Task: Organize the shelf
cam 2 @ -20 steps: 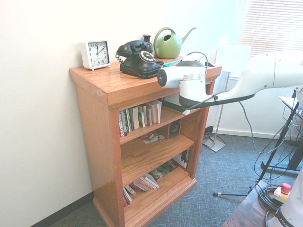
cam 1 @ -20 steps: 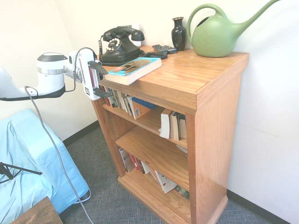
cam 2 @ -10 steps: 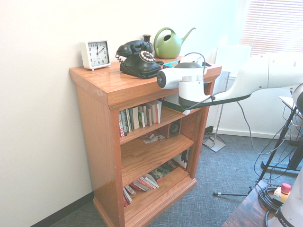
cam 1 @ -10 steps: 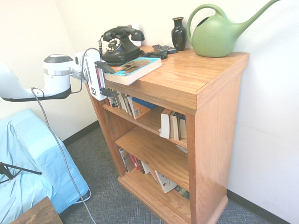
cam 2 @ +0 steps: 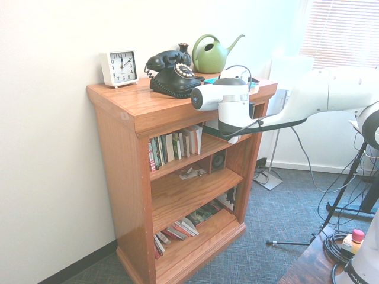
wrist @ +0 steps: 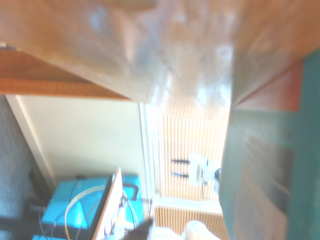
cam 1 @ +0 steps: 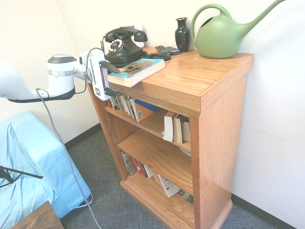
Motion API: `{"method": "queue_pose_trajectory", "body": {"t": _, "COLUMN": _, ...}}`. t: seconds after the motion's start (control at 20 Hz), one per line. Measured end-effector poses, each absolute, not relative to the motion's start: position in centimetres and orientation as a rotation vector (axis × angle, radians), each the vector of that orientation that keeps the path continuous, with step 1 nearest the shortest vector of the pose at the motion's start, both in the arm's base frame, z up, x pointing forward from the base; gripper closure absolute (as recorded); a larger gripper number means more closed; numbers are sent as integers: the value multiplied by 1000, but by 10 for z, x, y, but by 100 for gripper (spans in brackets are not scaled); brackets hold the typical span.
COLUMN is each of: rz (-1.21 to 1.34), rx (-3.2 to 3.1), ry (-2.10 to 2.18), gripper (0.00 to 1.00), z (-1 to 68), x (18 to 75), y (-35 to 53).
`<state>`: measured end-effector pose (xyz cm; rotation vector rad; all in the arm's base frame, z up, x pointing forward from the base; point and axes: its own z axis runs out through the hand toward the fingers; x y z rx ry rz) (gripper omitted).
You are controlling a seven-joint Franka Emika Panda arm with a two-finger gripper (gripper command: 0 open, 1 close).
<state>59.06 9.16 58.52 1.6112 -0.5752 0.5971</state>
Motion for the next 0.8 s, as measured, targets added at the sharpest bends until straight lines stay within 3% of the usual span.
{"method": "queue_pose_trajectory", "body": {"t": 0.6, "rz": 618, "rx": 1607, "ry": -609, "gripper": 0, "z": 614, "x": 605, "y": 79}}
{"method": "queue_pose_trajectory", "body": {"t": 0.65, "rz": 616, "rx": 1607, "ry": -609, "gripper": 100, "z": 613, "x": 607, "y": 79}}
{"method": "queue_pose_trajectory", "body": {"t": 0.8, "rz": 614, "rx": 1607, "ry": -603, "gripper": 100, "z": 612, "x": 610, "y": 80}}
